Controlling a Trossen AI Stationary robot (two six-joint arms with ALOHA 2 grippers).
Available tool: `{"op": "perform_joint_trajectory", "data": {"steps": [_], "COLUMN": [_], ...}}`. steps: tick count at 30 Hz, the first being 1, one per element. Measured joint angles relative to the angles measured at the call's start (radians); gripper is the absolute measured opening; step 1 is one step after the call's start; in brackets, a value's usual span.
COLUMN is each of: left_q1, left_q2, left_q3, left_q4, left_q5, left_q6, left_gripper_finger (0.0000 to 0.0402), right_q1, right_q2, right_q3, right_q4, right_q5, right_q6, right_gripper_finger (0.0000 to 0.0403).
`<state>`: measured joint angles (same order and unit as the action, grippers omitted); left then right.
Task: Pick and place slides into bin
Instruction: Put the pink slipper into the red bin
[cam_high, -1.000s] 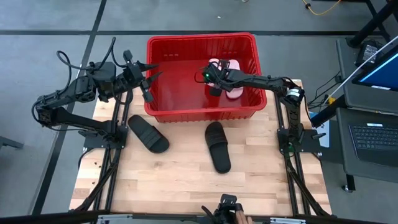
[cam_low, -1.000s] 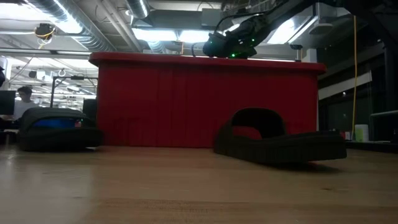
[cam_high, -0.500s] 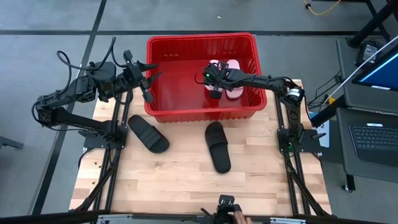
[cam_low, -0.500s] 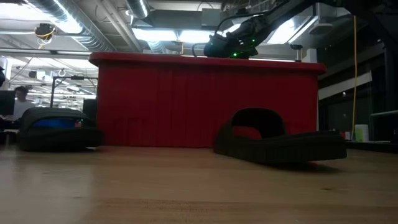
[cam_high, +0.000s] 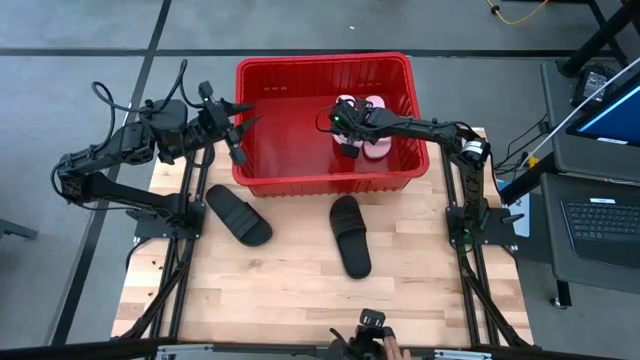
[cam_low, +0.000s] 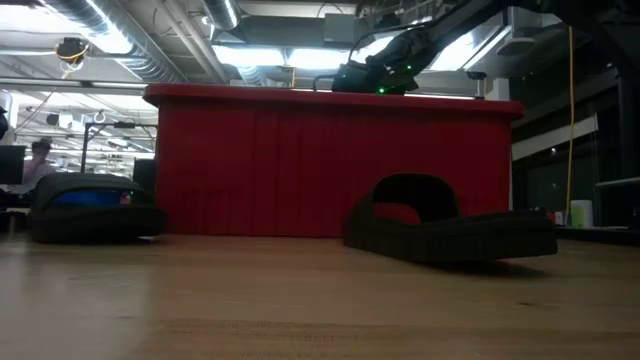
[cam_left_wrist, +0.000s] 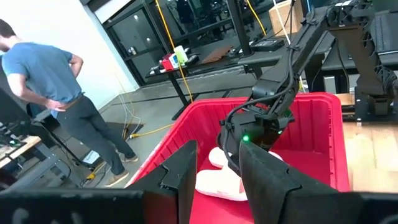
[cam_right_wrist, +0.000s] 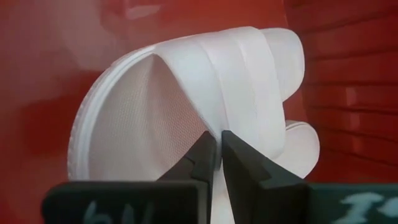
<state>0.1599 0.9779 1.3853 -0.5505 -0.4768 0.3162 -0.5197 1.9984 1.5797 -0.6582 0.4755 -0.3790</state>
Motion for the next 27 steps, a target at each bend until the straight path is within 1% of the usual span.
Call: {"op": "perform_joint_trajectory", "data": {"steps": [6, 9, 12, 20, 23, 27], "left_q1": [0.000, 0.000, 0.000, -0.001, -0.001, -0.001], "left_q2": [0.000, 0.000, 0.000, 0.000, 0.000, 0.000], "left_q3": [0.000, 0.000, 0.000, 0.000, 0.000, 0.000], "left_q4": [-0.003, -0.004, -0.004, -0.004, -0.005, -0.006], "left_q5": [0.000, 0.000, 0.000, 0.006, 0.030, 0.038], "left_q6": [-0.018, -0.018, -0.018, -0.018, -0.018, -0.018], "left_gripper_finger": [0.0115, 0.0115, 0.0115, 0.0115, 0.0115, 0.0115], "right_q1": [-0.002, -0.002, -0.002, -0.002, -0.002, 0.006], "right_q2": [0.000, 0.000, 0.000, 0.000, 0.000, 0.000], "right_q3": [0.000, 0.000, 0.000, 0.000, 0.000, 0.000], "right_q4": [-0.003, -0.009, -0.010, -0.023, -0.029, -0.029], "right_q5": [0.002, 0.002, 0.002, 0.005, 0.005, 0.005], "right_q6": [-0.006, -0.007, -0.005, 0.034, 0.056, 0.056], "right_gripper_finger": [0.0033, 0.0042, 0.0062, 0.0135, 0.0150, 0.0159]}}
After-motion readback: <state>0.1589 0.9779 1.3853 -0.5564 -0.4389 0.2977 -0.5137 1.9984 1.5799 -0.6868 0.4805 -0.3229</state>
